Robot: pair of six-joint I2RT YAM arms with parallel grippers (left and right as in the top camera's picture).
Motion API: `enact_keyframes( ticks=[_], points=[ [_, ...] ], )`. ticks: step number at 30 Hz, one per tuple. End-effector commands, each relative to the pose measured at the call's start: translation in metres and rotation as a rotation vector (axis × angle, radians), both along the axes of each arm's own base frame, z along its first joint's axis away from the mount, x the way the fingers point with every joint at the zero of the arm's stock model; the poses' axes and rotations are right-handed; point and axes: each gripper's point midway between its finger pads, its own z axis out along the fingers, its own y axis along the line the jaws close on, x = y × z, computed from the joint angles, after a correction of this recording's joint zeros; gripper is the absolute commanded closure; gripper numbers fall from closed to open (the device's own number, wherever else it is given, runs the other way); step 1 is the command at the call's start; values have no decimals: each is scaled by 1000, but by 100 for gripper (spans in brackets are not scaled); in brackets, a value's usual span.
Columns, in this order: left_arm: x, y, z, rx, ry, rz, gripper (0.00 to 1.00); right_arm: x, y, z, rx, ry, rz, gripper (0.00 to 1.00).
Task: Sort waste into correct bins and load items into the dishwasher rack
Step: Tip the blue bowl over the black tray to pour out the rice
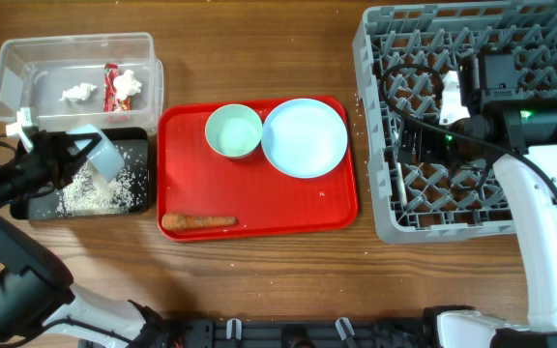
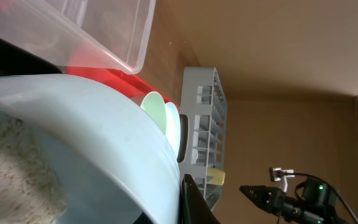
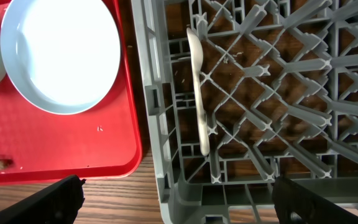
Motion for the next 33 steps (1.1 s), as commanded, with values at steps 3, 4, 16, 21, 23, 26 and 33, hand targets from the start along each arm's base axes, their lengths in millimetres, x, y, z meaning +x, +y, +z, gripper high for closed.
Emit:
enact_keyframes(
  ticks=[3,4,16,21,23,26,33],
  points=[
    [4,3,9,-29,-55,9,96,0,-3,0,-16,1,4,0],
    [5,4,8,-15,-60,7,96,0,-3,0,-16,1,5,0],
    [6,11,16,-171,5,79,96,-3,-3,0,-16,12,4,0],
    [4,14,16,-217,55,105,96,-4,-3,-1,-17,17,4,0],
    [3,14,16,-213,51,103,96,-4,-3,-1,-17,17,4,0],
    [3,14,16,-153,-9,80,96,-4,-3,-1,-17,18,5,0],
    [-4,8,10,26,-148,-8,96,-4,-3,-1,-17,19,5,0]
  ],
)
